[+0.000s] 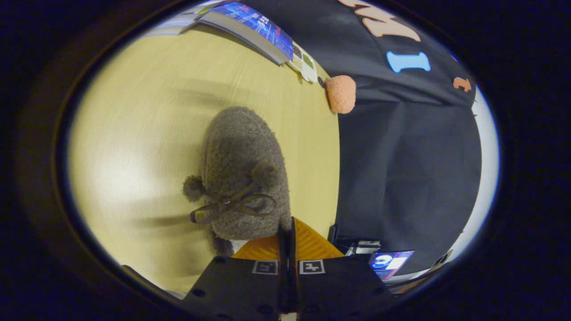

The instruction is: Open the storage box then place both shoes into the box .Put the left shoe in first, then the right shoe, with the right side of both shoes facing outward in a uniform manner.

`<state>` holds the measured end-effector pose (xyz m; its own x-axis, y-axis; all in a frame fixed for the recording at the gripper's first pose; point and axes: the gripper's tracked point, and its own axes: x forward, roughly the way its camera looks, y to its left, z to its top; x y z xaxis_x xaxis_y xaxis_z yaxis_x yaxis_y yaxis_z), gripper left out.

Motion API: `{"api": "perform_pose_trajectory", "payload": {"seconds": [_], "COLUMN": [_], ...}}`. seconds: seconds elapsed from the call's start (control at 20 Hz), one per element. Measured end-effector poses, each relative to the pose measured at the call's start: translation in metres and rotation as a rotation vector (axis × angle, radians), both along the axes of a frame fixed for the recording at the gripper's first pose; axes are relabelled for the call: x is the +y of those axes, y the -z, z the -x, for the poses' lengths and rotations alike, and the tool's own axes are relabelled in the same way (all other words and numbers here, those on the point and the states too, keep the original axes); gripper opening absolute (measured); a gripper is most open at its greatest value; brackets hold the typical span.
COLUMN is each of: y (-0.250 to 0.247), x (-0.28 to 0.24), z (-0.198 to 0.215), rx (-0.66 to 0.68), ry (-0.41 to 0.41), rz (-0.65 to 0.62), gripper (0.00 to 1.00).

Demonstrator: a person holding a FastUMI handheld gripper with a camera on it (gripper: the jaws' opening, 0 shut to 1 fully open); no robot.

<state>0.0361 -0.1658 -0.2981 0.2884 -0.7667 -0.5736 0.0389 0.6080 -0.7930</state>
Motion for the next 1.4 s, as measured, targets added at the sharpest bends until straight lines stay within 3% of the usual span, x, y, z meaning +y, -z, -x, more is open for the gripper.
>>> {"api": "perform_pose_trajectory", "payload": {"seconds": [0.2,0.65,0.95,1.4], "y": [-0.029,-0.143,-0.184,-0.181], "x": [-0.002,0.035,0.11,0.243], "z": [0.005,0.009,0.006,-0.003], "rx": [-0.004,-0.173,-0.237,-0.257], "ry": [0.001,-0.008,-0.065,-0.13], "rz": [0.081,0.181,0.187,0.023], "gripper": [0.04,0.03,0.03,0.03]}}
